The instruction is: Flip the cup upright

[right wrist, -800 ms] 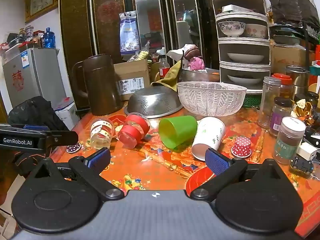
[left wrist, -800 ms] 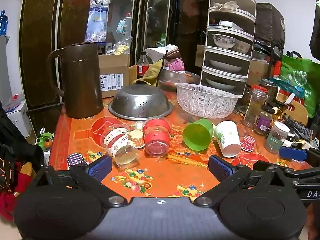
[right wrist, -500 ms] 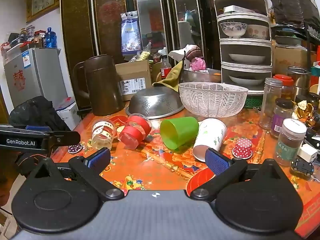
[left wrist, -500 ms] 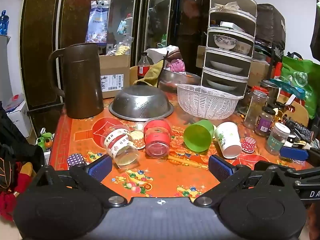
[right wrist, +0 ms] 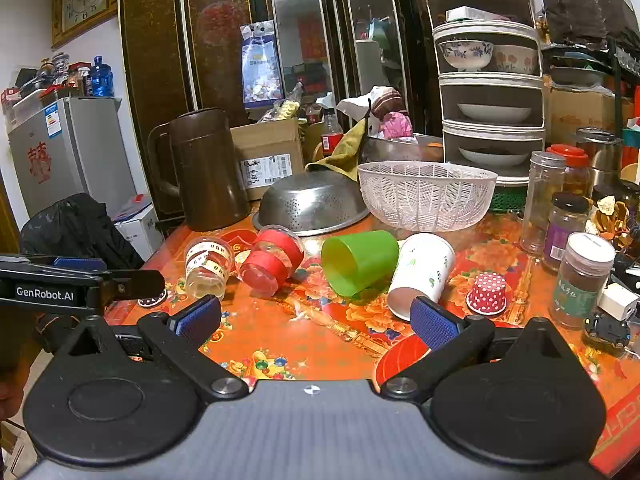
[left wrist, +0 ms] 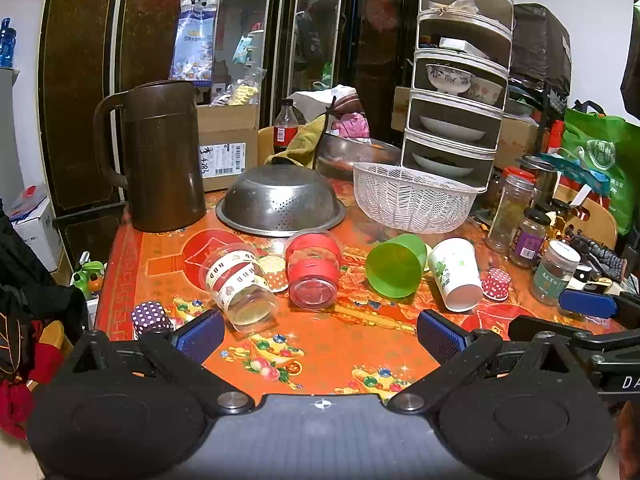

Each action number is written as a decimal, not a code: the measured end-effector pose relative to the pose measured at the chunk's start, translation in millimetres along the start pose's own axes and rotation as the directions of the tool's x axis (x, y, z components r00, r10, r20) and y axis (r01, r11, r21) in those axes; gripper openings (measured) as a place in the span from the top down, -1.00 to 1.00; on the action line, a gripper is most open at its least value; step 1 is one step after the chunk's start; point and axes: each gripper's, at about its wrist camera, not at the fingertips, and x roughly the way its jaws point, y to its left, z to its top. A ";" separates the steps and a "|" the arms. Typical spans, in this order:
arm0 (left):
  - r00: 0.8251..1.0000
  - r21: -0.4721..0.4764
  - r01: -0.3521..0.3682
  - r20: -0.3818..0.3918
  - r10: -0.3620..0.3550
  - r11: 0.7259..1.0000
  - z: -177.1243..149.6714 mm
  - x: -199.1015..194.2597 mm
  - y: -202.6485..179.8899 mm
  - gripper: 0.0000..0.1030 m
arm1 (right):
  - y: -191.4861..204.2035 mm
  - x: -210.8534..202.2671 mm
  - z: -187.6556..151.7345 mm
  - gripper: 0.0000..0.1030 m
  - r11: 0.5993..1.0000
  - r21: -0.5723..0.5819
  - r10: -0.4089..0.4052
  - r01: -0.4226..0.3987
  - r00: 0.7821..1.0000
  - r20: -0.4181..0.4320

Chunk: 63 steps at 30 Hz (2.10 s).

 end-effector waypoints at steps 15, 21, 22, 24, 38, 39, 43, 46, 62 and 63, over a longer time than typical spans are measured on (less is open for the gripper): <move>1.000 -0.007 -0.006 -0.005 0.006 1.000 -1.2 -0.3 0.6 -1.00 | 2.5 -1.8 1.8 -0.98 1.000 0.000 0.003 -0.003 1.000 0.005; 1.000 -0.009 -0.004 -0.003 0.004 1.000 -0.8 -0.4 0.7 -1.00 | 1.8 -3.3 2.9 -0.98 1.000 0.006 0.006 -0.006 1.000 0.009; 1.000 -0.008 -0.003 -0.003 0.003 1.000 -0.8 -0.4 0.9 -1.00 | 2.3 -3.2 3.0 -0.98 1.000 0.004 0.006 -0.006 1.000 0.009; 1.000 -0.008 -0.004 -0.003 0.004 1.000 -0.8 -0.4 0.8 -1.00 | 2.5 -3.1 3.2 -0.98 1.000 0.004 0.005 -0.005 1.000 0.009; 1.000 -0.008 -0.004 -0.009 0.004 1.000 -3.3 1.4 0.4 -1.00 | 1.5 -3.5 3.8 -0.98 1.000 0.011 0.006 -0.006 1.000 0.006; 1.000 -0.009 -0.004 -0.010 0.004 1.000 -3.1 1.6 0.3 -1.00 | 1.3 -3.6 4.0 -0.98 1.000 0.011 0.006 -0.006 1.000 0.007; 1.000 -0.012 -0.002 -0.014 0.002 1.000 -3.2 2.3 0.4 -1.00 | 0.9 -3.6 4.3 -0.98 1.000 0.013 0.006 -0.006 1.000 0.006; 1.000 -0.013 -0.001 -0.014 0.001 1.000 -3.4 2.4 0.4 -1.00 | 0.9 -3.7 4.2 -0.98 1.000 0.014 0.005 -0.005 1.000 0.005; 1.000 -0.012 -0.001 -0.023 0.001 1.000 -5.4 4.7 -2.2 -1.00 | -0.4 -4.4 4.0 -0.98 1.000 0.018 0.006 -0.006 1.000 0.002; 1.000 -0.013 -0.001 -0.027 0.001 1.000 -5.5 5.3 -2.7 -1.00 | -0.8 -4.4 3.9 -0.98 1.000 0.019 0.007 -0.007 1.000 0.002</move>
